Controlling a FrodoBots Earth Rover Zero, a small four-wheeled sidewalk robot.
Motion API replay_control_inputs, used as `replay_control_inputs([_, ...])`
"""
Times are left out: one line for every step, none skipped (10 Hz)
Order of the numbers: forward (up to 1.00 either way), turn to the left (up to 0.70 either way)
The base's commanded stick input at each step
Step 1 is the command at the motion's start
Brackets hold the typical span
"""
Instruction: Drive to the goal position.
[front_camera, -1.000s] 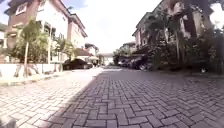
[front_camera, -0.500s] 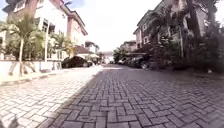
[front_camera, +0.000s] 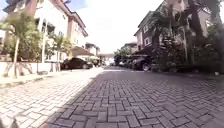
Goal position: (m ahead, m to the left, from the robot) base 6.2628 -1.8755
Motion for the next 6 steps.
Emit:
replay_control_inputs([0.69, 0.03])
replay_control_inputs([0.69, 0.03])
replay_control_inputs([0.69, 0.03])
replay_control_inputs([0.69, 0.03])
replay_control_inputs([0.69, 0.03])
replay_control_inputs([0.69, 0.03])
